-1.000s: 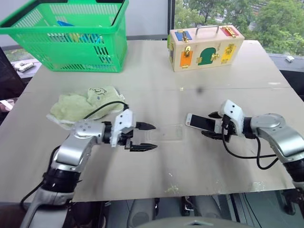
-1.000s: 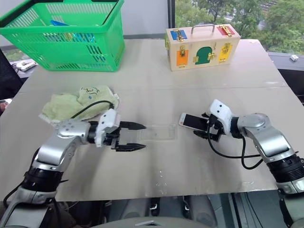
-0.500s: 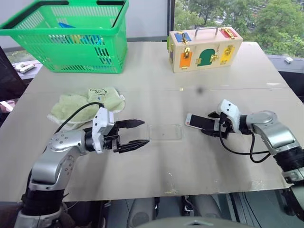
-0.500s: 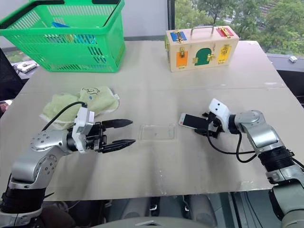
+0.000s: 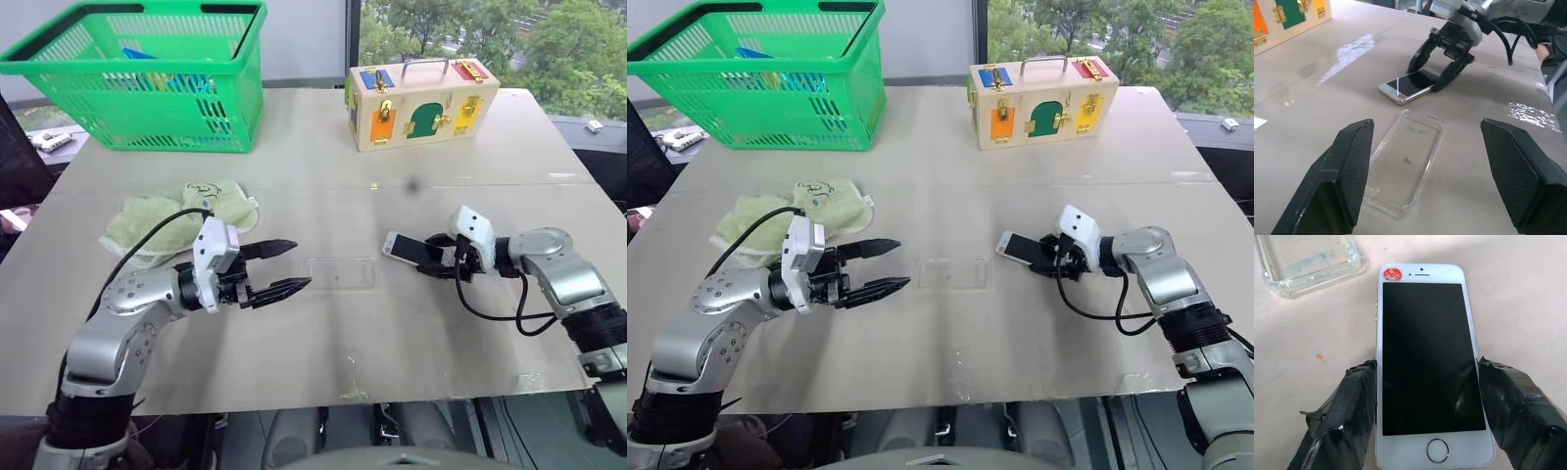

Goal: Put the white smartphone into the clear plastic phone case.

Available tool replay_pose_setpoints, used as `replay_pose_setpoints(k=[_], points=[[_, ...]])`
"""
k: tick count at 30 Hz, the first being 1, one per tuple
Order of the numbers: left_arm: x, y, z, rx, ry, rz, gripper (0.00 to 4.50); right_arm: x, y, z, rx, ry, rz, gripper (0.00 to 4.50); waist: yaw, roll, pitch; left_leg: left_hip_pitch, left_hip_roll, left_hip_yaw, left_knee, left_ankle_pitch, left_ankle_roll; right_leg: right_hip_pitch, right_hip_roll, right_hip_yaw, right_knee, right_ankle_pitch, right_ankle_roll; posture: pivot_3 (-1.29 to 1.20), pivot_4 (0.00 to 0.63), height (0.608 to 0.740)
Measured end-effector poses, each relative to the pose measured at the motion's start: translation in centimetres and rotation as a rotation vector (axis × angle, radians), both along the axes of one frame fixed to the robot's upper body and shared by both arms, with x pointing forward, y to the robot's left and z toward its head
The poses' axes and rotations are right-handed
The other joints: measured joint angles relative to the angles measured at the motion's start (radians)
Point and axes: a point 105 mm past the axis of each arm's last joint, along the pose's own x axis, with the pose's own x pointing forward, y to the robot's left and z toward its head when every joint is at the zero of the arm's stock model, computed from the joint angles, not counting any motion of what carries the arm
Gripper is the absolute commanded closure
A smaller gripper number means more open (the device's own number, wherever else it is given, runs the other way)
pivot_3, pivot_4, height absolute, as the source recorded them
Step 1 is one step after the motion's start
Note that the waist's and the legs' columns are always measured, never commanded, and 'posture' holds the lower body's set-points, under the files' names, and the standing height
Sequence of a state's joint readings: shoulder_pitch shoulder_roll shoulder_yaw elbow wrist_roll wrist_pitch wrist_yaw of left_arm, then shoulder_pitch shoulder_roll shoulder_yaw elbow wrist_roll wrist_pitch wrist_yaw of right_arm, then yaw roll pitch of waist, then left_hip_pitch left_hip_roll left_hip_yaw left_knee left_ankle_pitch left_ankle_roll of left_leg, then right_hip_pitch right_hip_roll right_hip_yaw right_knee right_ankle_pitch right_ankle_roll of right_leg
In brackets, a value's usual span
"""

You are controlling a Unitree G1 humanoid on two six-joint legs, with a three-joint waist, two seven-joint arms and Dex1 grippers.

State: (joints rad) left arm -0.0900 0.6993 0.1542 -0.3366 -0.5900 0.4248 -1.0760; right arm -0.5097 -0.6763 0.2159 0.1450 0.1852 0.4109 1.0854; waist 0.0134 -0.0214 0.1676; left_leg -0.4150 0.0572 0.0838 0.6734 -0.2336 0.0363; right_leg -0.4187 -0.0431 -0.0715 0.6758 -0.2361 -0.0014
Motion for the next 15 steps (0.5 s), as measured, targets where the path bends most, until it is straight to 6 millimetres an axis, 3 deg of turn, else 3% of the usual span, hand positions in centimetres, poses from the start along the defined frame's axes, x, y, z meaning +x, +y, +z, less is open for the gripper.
replay_pose_setpoints(k=[8,15], points=[[0.4,1.8,-2.4,0.008,0.067,0.080,0.90,-2.0,4.8,4.2,0.053,-0.111,0.157,1.74,-0.003,0.002,0.001,-0.001,0.000,0.004,-0.005,0.000,0.000,-0.005,0.001,0.003,-0.001,0.000,0.000,0.00,0.150,0.740],[0.3,2.5,-3.2,0.018,0.084,0.091,0.90,-3.2,9.6,5.1,0.046,-0.158,0.256,1.74,0.001,0.002,0.001,-0.002,0.000,0.004,-0.005,0.000,0.000,-0.005,-0.001,0.003,-0.002,0.000,0.000,0.00,0.150,0.740]])
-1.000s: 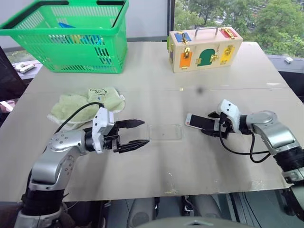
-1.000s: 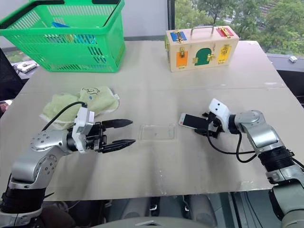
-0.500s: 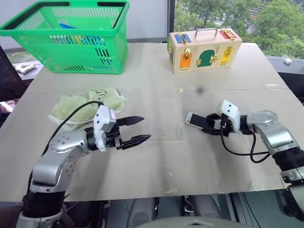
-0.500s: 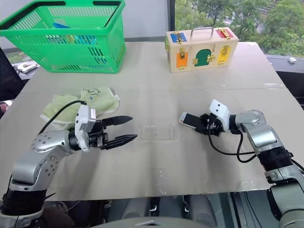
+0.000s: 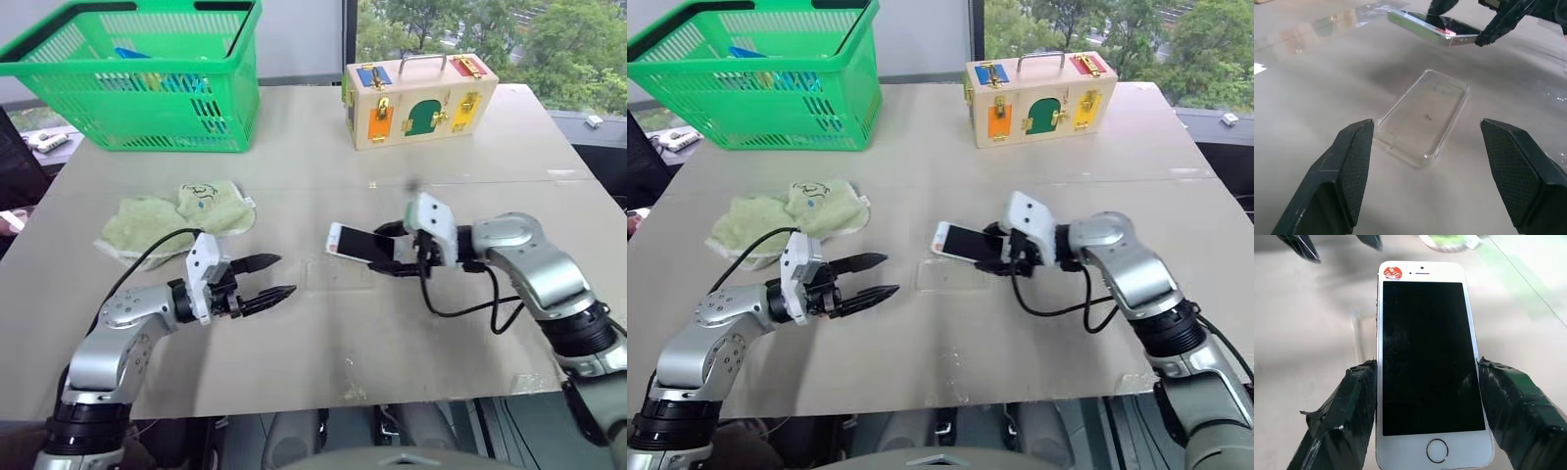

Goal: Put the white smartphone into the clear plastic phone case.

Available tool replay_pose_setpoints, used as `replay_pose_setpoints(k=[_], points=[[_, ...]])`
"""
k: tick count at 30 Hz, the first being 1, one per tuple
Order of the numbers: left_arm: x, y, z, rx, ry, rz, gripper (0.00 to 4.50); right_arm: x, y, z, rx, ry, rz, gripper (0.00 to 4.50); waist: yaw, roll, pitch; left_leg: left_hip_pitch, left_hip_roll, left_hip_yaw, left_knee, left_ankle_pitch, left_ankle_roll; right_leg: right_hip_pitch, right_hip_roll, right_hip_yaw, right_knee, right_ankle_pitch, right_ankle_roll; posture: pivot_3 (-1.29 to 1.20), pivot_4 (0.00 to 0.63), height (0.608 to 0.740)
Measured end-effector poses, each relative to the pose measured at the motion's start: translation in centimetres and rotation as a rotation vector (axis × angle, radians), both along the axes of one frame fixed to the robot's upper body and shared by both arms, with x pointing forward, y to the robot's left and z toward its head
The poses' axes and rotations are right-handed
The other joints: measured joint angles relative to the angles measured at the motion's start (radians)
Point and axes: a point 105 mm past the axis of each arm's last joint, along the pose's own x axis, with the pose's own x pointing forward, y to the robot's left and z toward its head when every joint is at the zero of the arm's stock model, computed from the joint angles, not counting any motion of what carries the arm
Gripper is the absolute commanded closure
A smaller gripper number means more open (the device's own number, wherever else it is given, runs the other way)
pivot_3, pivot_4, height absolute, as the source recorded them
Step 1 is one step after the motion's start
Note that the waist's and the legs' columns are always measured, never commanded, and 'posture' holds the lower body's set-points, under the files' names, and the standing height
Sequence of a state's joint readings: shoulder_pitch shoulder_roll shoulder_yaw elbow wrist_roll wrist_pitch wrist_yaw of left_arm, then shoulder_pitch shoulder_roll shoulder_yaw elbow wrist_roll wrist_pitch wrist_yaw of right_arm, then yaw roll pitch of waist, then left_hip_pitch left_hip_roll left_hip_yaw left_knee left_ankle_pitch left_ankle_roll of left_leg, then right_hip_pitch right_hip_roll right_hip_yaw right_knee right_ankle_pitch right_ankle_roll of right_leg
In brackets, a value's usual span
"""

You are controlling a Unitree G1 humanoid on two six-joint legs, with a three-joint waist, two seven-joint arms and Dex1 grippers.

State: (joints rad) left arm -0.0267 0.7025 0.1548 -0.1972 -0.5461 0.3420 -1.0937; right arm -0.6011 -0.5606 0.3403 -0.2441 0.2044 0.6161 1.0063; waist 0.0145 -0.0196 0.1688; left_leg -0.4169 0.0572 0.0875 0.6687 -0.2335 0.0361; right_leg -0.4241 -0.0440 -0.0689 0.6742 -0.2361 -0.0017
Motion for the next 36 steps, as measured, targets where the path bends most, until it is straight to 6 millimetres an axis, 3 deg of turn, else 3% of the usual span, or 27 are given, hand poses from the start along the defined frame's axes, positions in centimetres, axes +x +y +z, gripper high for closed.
replay_pose_setpoints(k=[8,17,26,36], points=[[-0.5,0.5,-0.8,0.010,0.008,0.000,0.90,-0.8,1.6,-2.1,-0.096,0.012,0.022,1.74,-0.003,0.000,0.000,-0.002,0.000,0.001,0.000,0.000,0.000,-0.002,-0.002,0.000,-0.002,0.000,0.000,0.00,0.150,0.740],[-1.6,1.3,-2.1,0.029,0.034,-0.029,0.90,-1.2,2.0,-3.2,-0.142,0.047,0.034,1.74,-0.003,0.000,0.000,-0.003,0.000,0.002,-0.001,0.000,0.000,-0.003,-0.001,0.000,-0.001,-0.001,-0.002,0.00,0.150,0.740],[-1.7,2.0,-2.8,0.036,0.052,-0.041,0.90,-0.1,2.5,-3.4,-0.189,0.034,0.023,1.74,-0.004,0.000,0.000,-0.009,0.000,0.001,0.000,0.000,0.000,-0.009,-0.001,-0.001,-0.001,0.001,-0.001,0.00,0.150,0.740],[-1.8,2.1,-2.9,0.052,0.038,-0.054,0.90,0.7,1.6,-3.6,-0.323,-0.054,0.076,1.74,-0.004,0.000,0.000,-0.011,0.000,0.000,0.000,0.000,0.000,-0.010,-0.001,-0.003,-0.002,0.001,0.000,0.00,0.150,0.740]])
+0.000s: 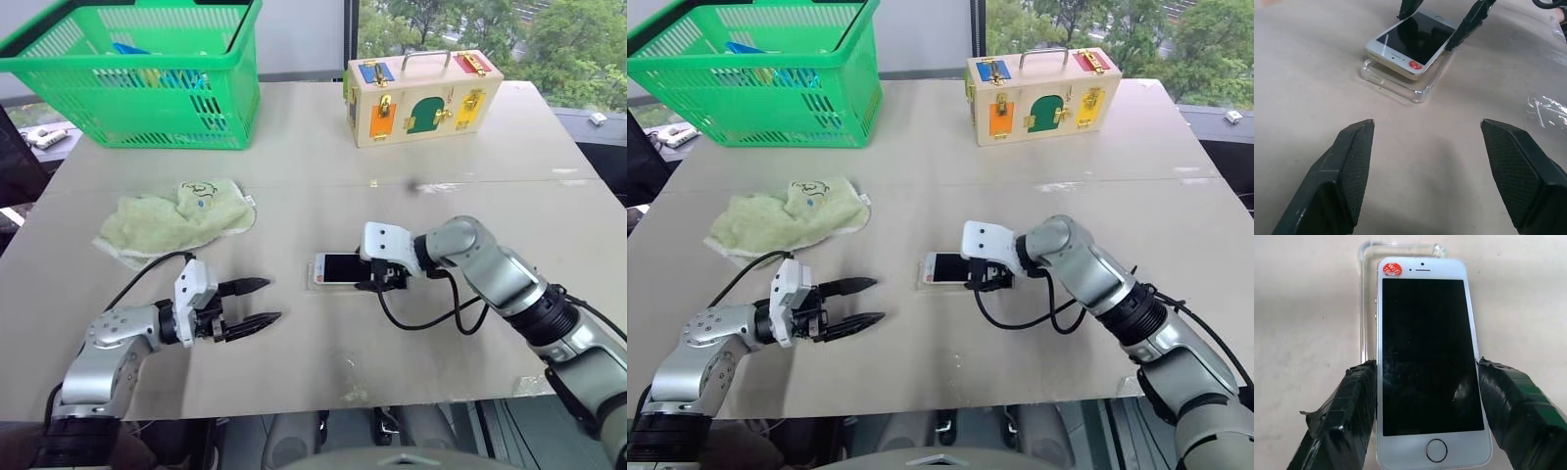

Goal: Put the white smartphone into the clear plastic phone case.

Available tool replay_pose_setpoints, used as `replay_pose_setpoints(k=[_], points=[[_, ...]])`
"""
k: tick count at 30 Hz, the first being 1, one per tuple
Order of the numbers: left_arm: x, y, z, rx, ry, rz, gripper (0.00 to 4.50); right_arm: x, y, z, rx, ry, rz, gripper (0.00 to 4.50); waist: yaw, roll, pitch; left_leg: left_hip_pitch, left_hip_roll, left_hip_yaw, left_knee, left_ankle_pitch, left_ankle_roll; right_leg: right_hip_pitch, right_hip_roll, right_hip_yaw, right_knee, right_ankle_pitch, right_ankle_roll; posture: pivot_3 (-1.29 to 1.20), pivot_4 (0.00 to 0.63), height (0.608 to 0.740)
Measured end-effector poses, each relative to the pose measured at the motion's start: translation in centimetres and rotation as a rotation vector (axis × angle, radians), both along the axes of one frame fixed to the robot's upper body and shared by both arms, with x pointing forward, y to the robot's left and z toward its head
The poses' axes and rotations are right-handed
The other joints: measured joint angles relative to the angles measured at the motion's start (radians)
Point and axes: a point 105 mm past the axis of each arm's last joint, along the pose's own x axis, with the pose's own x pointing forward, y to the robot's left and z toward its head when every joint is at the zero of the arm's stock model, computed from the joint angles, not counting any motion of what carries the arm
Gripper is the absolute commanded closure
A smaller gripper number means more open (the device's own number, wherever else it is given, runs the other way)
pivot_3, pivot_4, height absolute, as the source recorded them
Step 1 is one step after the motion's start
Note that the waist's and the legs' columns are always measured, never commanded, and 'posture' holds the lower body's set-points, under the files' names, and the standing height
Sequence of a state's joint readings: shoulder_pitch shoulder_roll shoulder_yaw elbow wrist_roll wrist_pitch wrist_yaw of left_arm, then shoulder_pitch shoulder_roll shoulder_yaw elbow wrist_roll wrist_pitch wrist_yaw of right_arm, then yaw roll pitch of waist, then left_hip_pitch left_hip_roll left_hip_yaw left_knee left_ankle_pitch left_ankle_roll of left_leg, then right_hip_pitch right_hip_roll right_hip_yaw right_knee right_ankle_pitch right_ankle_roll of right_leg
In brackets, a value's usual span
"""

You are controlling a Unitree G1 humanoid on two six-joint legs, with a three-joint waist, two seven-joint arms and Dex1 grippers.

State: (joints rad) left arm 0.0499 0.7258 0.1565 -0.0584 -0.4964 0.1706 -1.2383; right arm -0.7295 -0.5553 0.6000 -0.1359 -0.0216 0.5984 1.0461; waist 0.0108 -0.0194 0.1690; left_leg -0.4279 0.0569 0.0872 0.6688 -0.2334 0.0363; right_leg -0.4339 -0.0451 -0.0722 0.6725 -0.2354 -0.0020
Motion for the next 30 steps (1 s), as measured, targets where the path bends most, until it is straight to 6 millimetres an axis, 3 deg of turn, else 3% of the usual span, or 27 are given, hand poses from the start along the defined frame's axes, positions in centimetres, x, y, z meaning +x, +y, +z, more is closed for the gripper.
replay_pose_setpoints(k=[22,30], points=[[-0.03,-0.25,-0.22,-0.005,0.000,-0.001,0.90,-0.59,0.24,0.15,-0.114,-0.035,0.071,1.74,0.001,0.000,0.000,0.000,0.000,0.000,0.000,0.000,0.000,0.000,0.000,0.000,0.000,0.000,0.000,0.00,0.150,0.740],[0.05,-0.23,-0.22,-0.004,-0.003,0.006,0.90,-0.83,0.47,0.25,-0.146,0.002,0.021,1.74,0.000,0.000,0.000,0.000,0.000,0.000,0.000,0.000,0.000,0.000,0.000,-0.001,0.000,0.001,-0.001,0.00,0.150,0.740]])
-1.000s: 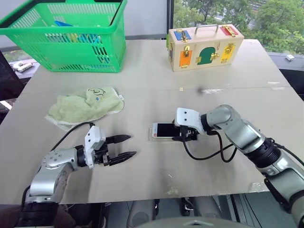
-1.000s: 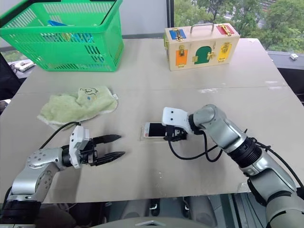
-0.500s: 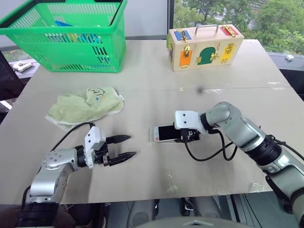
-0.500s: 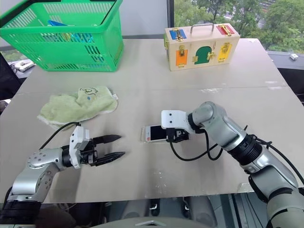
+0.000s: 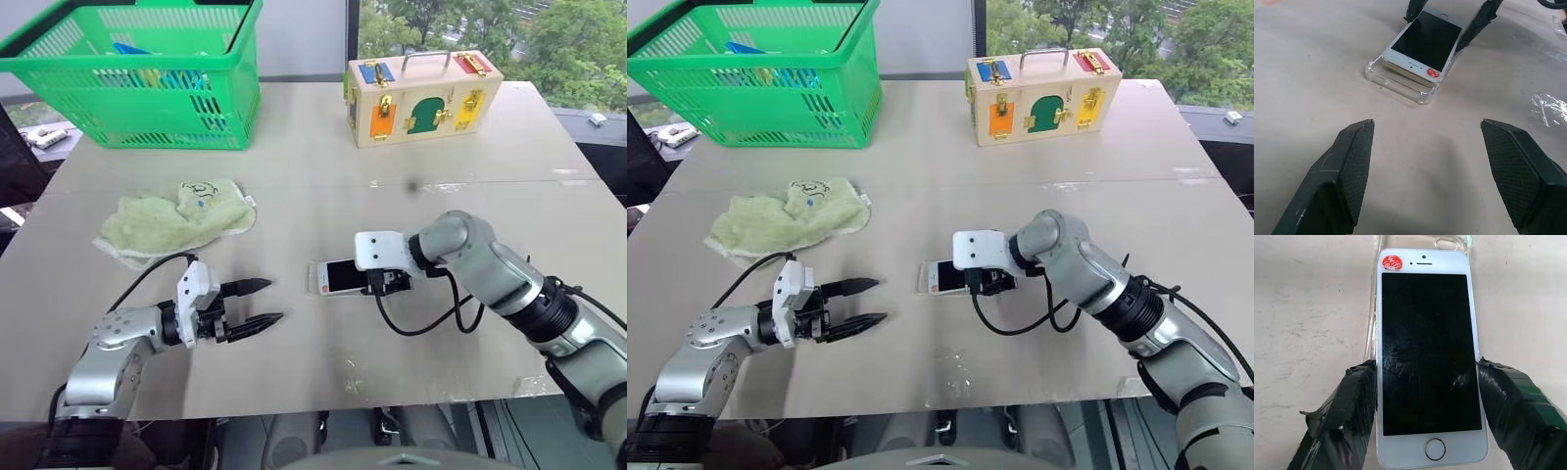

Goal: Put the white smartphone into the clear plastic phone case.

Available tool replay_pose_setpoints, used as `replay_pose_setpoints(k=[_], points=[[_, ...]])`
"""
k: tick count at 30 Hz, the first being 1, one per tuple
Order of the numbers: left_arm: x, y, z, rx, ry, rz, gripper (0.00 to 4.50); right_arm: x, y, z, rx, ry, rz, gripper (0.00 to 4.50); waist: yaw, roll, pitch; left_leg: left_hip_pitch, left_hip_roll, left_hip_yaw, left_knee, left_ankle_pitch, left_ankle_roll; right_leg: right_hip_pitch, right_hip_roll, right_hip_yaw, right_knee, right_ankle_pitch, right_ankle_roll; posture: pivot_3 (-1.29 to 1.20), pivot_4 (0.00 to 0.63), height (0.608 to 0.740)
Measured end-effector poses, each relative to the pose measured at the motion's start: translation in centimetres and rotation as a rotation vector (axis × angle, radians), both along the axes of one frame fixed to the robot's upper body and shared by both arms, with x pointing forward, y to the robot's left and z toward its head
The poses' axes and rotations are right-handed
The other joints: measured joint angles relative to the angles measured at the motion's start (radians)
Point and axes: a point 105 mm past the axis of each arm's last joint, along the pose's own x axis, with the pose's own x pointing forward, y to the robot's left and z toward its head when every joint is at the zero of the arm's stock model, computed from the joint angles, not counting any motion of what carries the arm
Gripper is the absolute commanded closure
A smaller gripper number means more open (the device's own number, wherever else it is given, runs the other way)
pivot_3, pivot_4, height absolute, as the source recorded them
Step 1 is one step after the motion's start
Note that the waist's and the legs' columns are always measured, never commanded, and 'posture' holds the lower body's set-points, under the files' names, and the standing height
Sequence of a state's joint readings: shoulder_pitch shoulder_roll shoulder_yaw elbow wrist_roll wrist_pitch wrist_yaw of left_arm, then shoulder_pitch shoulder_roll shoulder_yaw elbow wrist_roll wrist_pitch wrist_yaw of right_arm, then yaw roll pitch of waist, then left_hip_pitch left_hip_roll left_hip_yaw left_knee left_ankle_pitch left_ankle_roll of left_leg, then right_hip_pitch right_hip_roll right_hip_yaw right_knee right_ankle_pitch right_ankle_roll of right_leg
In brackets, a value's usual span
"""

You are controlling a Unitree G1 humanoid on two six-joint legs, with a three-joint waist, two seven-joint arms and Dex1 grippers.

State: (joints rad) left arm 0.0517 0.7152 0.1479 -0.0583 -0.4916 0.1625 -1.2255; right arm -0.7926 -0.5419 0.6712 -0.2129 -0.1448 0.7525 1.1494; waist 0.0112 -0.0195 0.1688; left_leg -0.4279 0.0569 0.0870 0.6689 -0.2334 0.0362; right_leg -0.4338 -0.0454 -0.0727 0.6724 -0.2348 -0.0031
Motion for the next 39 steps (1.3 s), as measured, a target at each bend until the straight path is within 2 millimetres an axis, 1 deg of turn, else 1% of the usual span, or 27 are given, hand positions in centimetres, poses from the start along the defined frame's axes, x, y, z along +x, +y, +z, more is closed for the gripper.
replay_pose_setpoints(k=[6,7,8,9,12,15,19,20,22,23,24,25,26,27,29,30,31,34,36,39], points=[[0.2,-0.1,0.2,0.000,-0.008,-0.003,0.90,-0.1,0.0,0.0,-0.005,0.049,-0.039,1.74,0.000,0.000,0.000,0.000,0.000,0.000,0.000,0.000,0.000,0.000,0.000,-0.001,0.000,0.000,-0.001,0.00,0.150,0.740],[0.2,-0.1,0.2,0.000,-0.009,-0.004,0.90,-0.2,0.0,0.0,-0.005,0.051,-0.040,0.72,0.000,0.000,0.000,0.000,0.000,0.000,0.000,0.000,0.000,0.000,0.000,-0.001,0.000,0.000,-0.001,0.00,0.150,0.740],[0.2,-0.1,0.2,0.001,-0.010,-0.005,0.90,-0.3,0.1,-0.1,-0.004,0.061,-0.040,0.36,0.000,0.000,0.000,0.000,0.000,0.000,0.000,0.000,0.000,0.000,0.000,-0.002,0.000,0.000,-0.001,0.00,0.150,0.740],[0.2,-0.1,0.3,0.001,-0.011,-0.006,0.90,-0.3,0.1,-0.2,-0.005,0.068,-0.040,0.10,0.000,0.000,0.000,0.000,0.000,0.000,0.000,0.000,0.000,0.000,0.000,-0.002,0.000,0.000,-0.001,0.00,0.150,0.740],[0.3,-0.2,0.4,0.001,-0.016,-0.007,0.90,-0.7,0.0,-0.5,0.006,0.091,-0.034,0.10,-0.001,0.000,0.000,-0.001,0.000,0.000,0.000,0.000,0.000,0.000,0.000,-0.003,0.000,0.000,-0.001,0.00,0.150,0.740],[0.3,-0.2,0.4,0.000,-0.013,-0.007,0.90,-1.1,-0.2,-0.3,0.035,0.104,-0.036,0.10,-0.001,0.000,0.000,-0.001,0.000,-0.001,0.000,0.000,0.000,0.000,0.000,-0.004,0.000,0.000,-0.001,0.00,0.150,0.740],[0.3,-0.2,0.3,-0.001,-0.003,-0.005,0.90,-1.3,-0.7,1.4,0.130,0.139,-0.054,0.10,-0.001,0.000,0.000,-0.001,0.000,-0.001,0.000,0.000,0.000,0.000,0.000,-0.006,0.000,0.000,0.000,0.00,0.150,0.740],[0.3,-0.2,0.3,-0.002,-0.001,-0.005,0.90,-1.3,-0.7,1.8,0.156,0.150,-0.056,0.32,-0.001,0.000,0.000,-0.001,0.000,-0.002,0.000,0.000,0.000,0.000,0.000,-0.006,0.000,0.000,0.001,0.00,0.150,0.740],[0.4,-0.2,0.4,-0.003,-0.002,-0.005,0.90,-1.5,-0.8,2.6,0.209,0.175,-0.069,1.00,-0.001,0.000,0.000,-0.001,0.000,-0.003,0.000,0.000,0.000,0.000,0.000,-0.006,0.000,0.000,0.000,0.00,0.150,0.740],[0.5,-0.2,0.5,-0.004,-0.004,-0.006,0.90,-1.5,-0.9,2.6,0.220,0.184,-0.074,1.23,-0.001,0.000,0.000,-0.002,0.000,-0.003,0.000,0.000,0.000,0.000,0.000,-0.006,0.000,0.000,0.000,0.00,0.150,0.740],[0.8,-0.3,0.8,-0.005,-0.013,-0.009,0.90,-1.6,-1.0,2.8,0.253,0.202,-0.089,1.73,0.000,0.000,0.000,-0.002,0.000,-0.003,0.000,0.000,0.000,0.000,0.000,-0.006,0.000,0.000,-0.001,0.00,0.150,0.740],[0.8,-0.3,0.8,-0.005,-0.016,-0.010,0.90,-1.7,-1.0,2.8,0.258,0.213,-0.092,2.51,0.000,0.000,0.000,-0.002,0.000,-0.003,0.000,0.000,0.000,0.000,0.000,-0.006,0.000,0.001,-0.002,0.00,0.150,0.740],[0.8,-0.3,0.9,-0.005,-0.016,-0.010,0.90,-1.8,-1.0,2.8,0.267,0.222,-0.096,2.59,0.000,0.000,0.000,-0.002,0.000,-0.003,0.000,0.000,0.000,0.000,0.000,-0.006,0.000,0.001,-0.002,0.00,0.150,0.740],[0.9,-0.4,0.9,-0.005,-0.016,-0.012,0.90,-1.8,-1.1,2.9,0.292,0.232,-0.110,2.94,0.000,0.000,0.000,-0.002,0.000,-0.003,0.000,0.000,0.000,0.000,0.000,-0.006,-0.001,0.001,-0.001,0.00,0.150,0.740],[1.2,-0.7,1.2,-0.006,-0.023,-0.023,0.90,-1.8,-0.9,3.1,0.340,0.245,-0.132,3.91,0.000,0.000,0.000,-0.002,0.000,-0.003,0.000,0.000,0.000,0.000,0.000,-0.006,0.000,0.001,-0.001,0.00,0.150,0.740],[1.4,-1.0,1.5,-0.006,-0.031,-0.034,0.90,-1.7,-0.6,3.3,0.371,0.250,-0.146,4.29,0.000,0.000,0.000,-0.002,0.000,-0.003,0.000,0.000,0.000,0.000,0.000,-0.006,0.000,0.001,-0.001,0.00,0.150,0.740],[1.5,-1.1,1.6,-0.005,-0.032,-0.041,0.90,-1.7,-0.4,3.3,0.386,0.248,-0.152,4.46,0.000,0.000,0.000,-0.002,0.000,-0.003,0.000,0.000,0.000,0.000,0.000,-0.006,0.000,0.001,-0.001,0.00,0.150,0.740],[1.7,-1.5,1.6,-0.005,-0.032,-0.056,0.90,-1.5,-0.2,3.1,0.401,0.238,-0.172,4.46,-0.002,0.000,0.000,-0.002,0.000,-0.003,0.000,0.000,0.000,0.000,0.000,-0.006,0.000,0.001,-0.001,0.00,0.150,0.740],[1.8,-1.8,1.6,-0.004,-0.034,-0.069,0.90,-1.3,-0.2,2.5,0.392,0.229,-0.183,4.46,-0.001,0.000,0.000,-0.002,0.000,-0.003,0.000,0.000,0.000,0.000,0.000,-0.006,0.000,0.001,-0.001,0.00,0.150,0.740],[1.6,-2.3,1.1,0.001,-0.014,-0.097,0.90,-1.1,0.3,0.9,0.361,0.246,-0.186,4.46,-0.002,0.000,0.000,-0.002,0.000,-0.002,0.001,0.000,0.000,0.000,0.001,-0.006,0.000,0.000,0.000,0.00,0.150,0.740]])
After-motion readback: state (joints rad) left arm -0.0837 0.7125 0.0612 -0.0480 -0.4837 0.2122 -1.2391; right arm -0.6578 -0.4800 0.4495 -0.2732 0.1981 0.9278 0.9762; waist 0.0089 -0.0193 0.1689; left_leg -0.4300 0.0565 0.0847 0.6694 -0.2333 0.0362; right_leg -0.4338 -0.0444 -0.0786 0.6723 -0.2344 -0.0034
